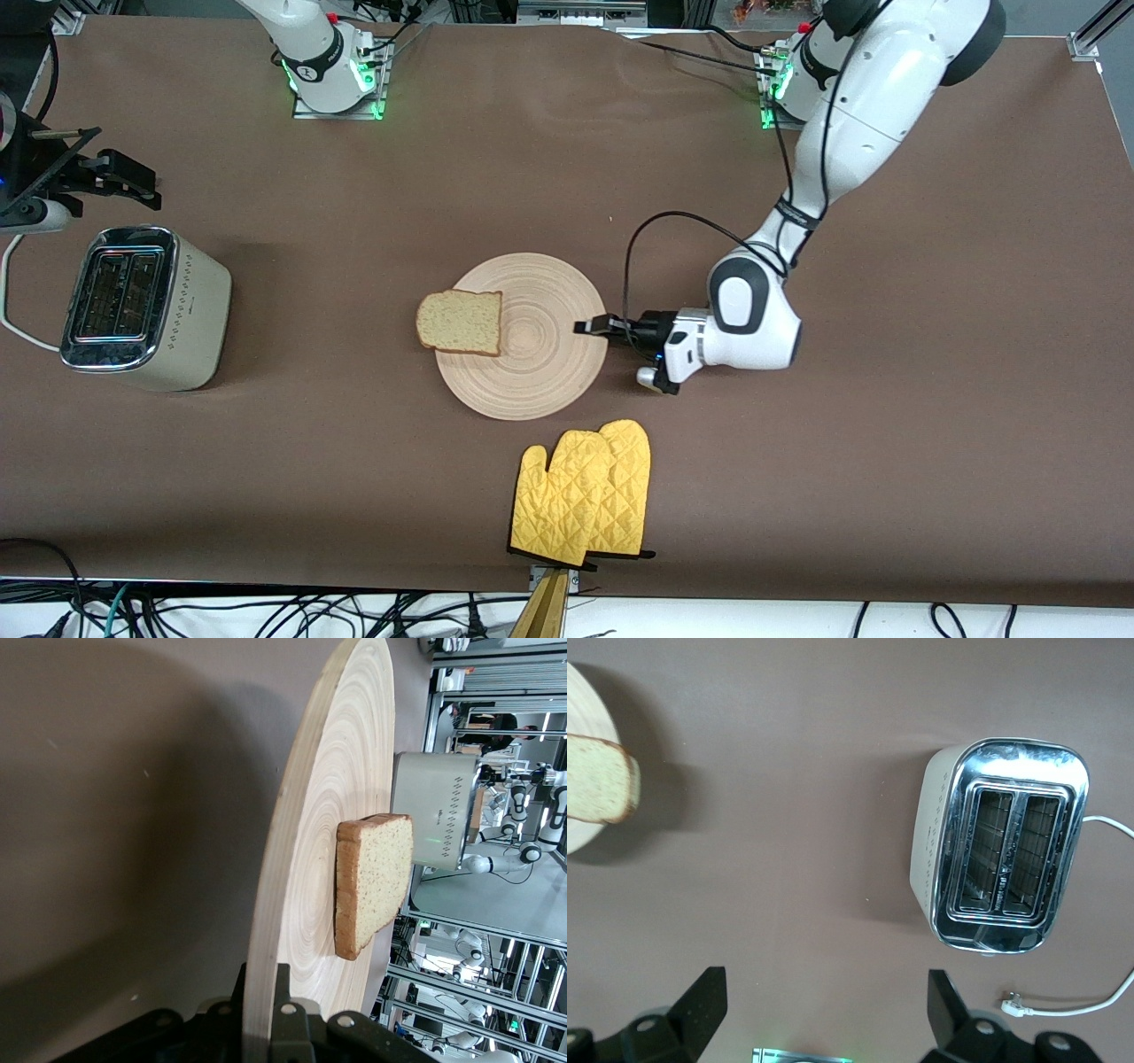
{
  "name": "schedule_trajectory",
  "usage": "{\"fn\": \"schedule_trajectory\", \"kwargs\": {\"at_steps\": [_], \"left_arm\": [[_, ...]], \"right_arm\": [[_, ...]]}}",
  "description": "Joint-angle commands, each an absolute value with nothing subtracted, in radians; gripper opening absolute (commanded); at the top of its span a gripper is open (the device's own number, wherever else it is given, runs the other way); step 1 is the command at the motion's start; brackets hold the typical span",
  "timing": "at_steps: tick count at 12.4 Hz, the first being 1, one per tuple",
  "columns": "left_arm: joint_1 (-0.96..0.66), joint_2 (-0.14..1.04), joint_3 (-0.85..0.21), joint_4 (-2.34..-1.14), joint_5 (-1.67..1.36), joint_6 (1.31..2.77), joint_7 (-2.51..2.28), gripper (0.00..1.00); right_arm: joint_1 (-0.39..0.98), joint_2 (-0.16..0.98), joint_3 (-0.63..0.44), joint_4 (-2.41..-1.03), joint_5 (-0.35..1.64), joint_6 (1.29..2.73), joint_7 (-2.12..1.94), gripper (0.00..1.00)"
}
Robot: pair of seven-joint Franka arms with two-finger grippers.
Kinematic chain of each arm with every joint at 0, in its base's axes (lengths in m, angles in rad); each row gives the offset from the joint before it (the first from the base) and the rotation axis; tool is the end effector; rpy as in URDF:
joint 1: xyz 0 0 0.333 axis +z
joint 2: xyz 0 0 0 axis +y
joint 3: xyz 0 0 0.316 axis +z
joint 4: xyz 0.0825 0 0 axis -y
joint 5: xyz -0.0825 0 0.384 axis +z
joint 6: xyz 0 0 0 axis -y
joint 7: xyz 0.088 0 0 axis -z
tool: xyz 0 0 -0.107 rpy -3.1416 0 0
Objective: Move plate and put bread in toaster
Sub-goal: 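Grip the plate rim and drag the plate toward the toaster, then release the plate with the left gripper while the right gripper approaches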
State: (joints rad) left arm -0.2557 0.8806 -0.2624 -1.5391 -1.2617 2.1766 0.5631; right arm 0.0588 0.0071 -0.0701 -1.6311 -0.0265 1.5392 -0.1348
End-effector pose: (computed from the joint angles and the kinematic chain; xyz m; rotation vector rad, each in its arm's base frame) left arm 0.6025 -0.3536 0.1522 2.0112 -0.0603 -0.2227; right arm 0.5504 -0.0090 0.5897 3.1119 0.1931 -0.1571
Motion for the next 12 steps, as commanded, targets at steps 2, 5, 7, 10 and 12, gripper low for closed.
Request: {"fn": "schedule_trajectory", "kwargs": {"at_steps": [2,5,7,10,12], "left_arm": [[-0.268,0.925,-0.249,-1.494,-1.293,2.184,0.557,0.0],[-0.261,0.933,-0.242,-1.499,-1.289,2.184,0.56,0.2],[-0.239,0.931,-0.238,-1.522,-1.292,2.183,0.581,0.67],[-0.161,0.867,-0.236,-1.593,-1.283,2.171,0.635,1.0],[-0.082,0.722,-0.236,-1.746,-1.273,2.174,0.643,1.0]], "right_arm": [[0.057,0.031,-0.068,-1.612,-0.034,1.529,-0.149,1.0],[0.057,0.032,-0.066,-1.612,-0.019,1.516,-0.147,1.0],[0.061,0.076,-0.066,-1.612,-0.015,1.516,-0.153,1.0],[0.081,0.13,-0.055,-1.618,0.052,1.555,-0.158,1.0],[0.106,0.181,-0.055,-1.634,0.179,1.543,-0.147,1.0]]}}
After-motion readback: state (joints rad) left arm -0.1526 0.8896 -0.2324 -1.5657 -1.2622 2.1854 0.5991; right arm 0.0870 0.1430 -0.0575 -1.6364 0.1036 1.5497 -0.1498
